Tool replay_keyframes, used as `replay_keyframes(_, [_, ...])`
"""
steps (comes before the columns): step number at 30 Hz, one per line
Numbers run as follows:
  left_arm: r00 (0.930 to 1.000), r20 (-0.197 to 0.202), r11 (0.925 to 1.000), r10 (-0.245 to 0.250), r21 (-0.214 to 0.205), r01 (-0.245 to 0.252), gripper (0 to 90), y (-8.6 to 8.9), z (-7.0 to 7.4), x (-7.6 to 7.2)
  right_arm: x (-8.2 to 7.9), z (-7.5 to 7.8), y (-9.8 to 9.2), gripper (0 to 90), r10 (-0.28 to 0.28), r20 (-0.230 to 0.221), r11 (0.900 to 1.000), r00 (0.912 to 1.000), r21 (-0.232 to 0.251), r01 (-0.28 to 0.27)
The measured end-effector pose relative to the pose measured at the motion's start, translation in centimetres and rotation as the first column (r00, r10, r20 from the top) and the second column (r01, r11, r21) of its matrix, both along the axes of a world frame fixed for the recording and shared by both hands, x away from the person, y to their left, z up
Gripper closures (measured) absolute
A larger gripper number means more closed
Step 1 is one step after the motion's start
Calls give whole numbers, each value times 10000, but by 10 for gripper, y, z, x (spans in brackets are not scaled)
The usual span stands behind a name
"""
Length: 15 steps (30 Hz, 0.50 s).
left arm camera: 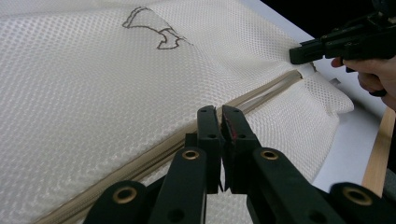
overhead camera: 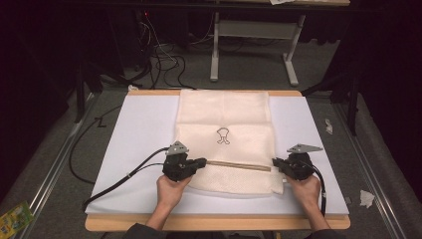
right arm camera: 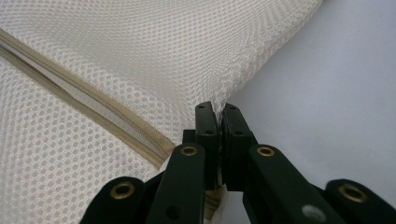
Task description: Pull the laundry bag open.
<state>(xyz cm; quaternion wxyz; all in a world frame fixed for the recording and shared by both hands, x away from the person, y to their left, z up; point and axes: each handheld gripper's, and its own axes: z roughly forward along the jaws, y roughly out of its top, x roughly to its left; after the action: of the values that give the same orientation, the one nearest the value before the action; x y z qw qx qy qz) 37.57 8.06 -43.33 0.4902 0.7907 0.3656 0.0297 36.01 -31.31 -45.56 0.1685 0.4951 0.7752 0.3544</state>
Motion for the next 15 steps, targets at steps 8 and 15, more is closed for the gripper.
replay_keyframes(8, [9999,-13,9999,131,14,-131,871,6,0,0,0,0,0,884,-17,-19,10000,10000,39,18])
replay_keyframes(15, [9995,128,9995,282,133,-283,872,16,3,-2,0,2,-1,884,-11,-26,10000,10000,-2,11])
